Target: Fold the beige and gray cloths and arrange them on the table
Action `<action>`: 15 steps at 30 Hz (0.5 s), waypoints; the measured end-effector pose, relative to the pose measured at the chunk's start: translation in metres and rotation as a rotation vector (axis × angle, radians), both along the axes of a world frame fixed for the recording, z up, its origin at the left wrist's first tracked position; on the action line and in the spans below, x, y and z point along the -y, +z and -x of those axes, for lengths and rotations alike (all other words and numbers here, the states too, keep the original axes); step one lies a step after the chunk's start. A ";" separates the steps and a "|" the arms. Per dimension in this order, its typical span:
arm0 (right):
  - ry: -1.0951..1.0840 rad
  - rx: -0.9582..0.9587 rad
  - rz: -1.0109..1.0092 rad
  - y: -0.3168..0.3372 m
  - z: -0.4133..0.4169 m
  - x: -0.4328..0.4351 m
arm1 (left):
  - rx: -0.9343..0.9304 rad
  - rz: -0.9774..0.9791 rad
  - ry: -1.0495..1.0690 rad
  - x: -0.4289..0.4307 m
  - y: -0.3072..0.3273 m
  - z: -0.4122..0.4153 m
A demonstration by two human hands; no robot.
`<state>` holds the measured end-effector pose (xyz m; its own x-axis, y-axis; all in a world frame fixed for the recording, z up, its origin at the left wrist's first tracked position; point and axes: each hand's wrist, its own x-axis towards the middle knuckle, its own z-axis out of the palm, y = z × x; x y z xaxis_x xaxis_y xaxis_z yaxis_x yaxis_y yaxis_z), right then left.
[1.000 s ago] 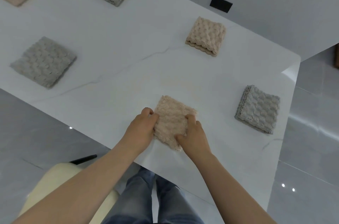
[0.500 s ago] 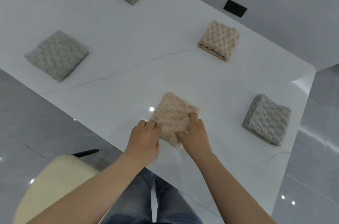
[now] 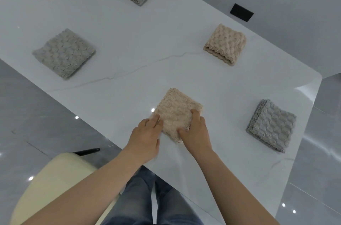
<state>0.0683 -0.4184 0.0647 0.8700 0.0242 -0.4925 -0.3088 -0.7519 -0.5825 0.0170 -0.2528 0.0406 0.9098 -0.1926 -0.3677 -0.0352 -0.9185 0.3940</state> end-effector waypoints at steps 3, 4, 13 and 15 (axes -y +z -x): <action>0.007 -0.001 0.009 -0.001 0.001 0.000 | -0.018 0.027 0.030 0.002 0.003 0.001; 0.010 -0.005 0.014 0.000 0.002 0.001 | -0.037 0.019 0.039 0.002 0.005 0.001; 0.114 -0.009 0.094 0.003 0.000 0.004 | -0.163 -0.085 0.057 0.001 0.012 -0.002; 0.135 -0.016 0.117 0.004 -0.001 0.004 | -0.173 -0.063 0.073 -0.001 0.012 -0.002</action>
